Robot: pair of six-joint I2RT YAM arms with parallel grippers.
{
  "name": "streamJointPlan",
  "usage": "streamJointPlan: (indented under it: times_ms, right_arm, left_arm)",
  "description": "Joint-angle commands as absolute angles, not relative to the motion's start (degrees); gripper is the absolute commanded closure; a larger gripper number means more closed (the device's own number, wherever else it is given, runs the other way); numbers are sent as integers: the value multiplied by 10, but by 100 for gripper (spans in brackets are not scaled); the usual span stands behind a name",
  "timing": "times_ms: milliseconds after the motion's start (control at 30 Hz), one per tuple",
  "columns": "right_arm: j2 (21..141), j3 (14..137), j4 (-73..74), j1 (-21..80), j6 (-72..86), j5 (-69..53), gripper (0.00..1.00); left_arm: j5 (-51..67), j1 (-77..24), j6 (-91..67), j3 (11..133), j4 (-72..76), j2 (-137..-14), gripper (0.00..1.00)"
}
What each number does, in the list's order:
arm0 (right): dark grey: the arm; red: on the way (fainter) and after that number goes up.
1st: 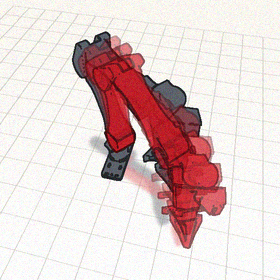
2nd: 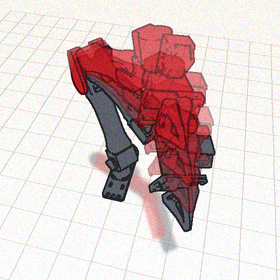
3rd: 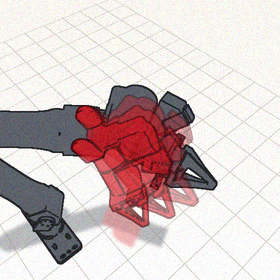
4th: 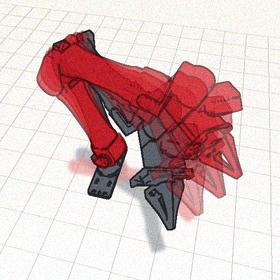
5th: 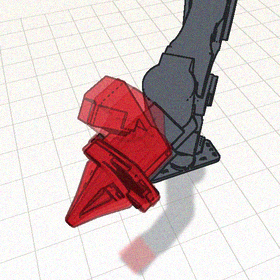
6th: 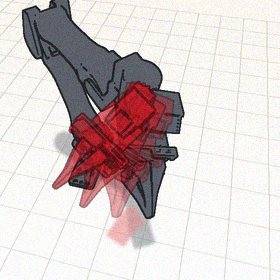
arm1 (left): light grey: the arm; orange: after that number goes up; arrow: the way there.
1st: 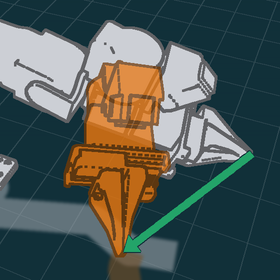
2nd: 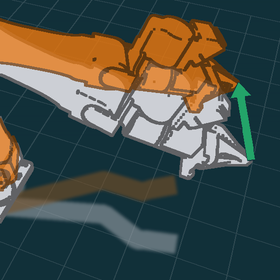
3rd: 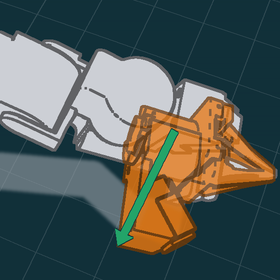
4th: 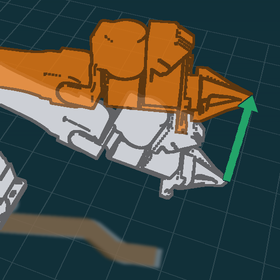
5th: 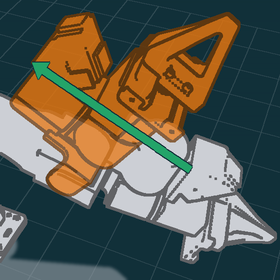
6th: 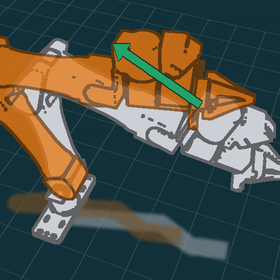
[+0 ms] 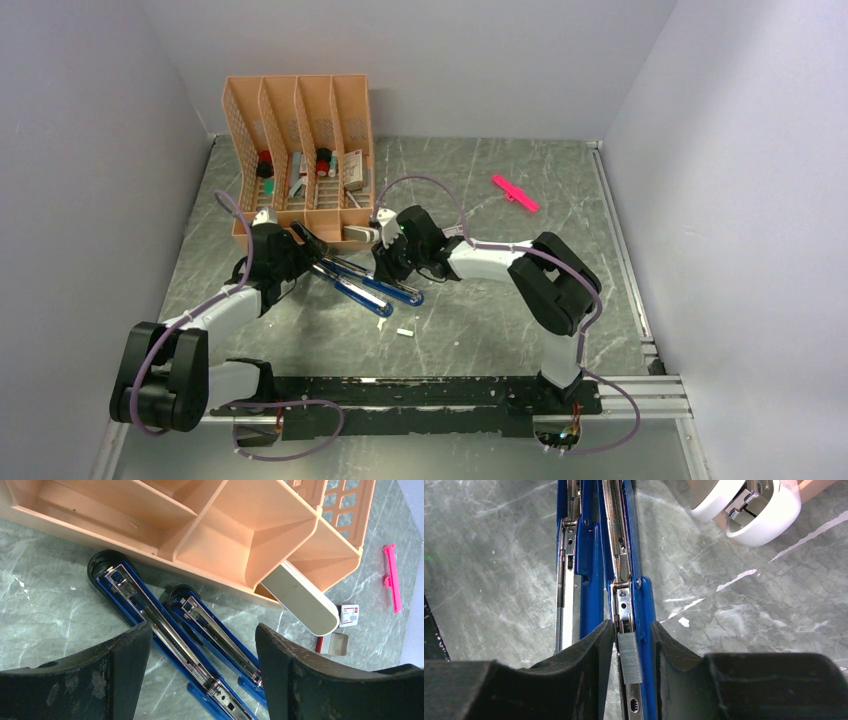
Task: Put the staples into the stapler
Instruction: Pick up the stapler.
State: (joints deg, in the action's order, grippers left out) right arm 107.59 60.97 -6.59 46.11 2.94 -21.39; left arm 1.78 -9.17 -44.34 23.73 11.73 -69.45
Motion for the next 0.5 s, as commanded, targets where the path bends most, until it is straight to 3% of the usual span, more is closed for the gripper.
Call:
streamJointPlan:
  times_ms: [0, 467]
  right_arm:
    - [1062, 607, -79, 461, 28, -207, 65]
    - [1061, 607, -81, 461, 30, -210, 81]
  left_arm:
    - [32, -95, -439, 236, 141, -697, 20]
    - [32, -95, -439, 235, 141, -696, 20]
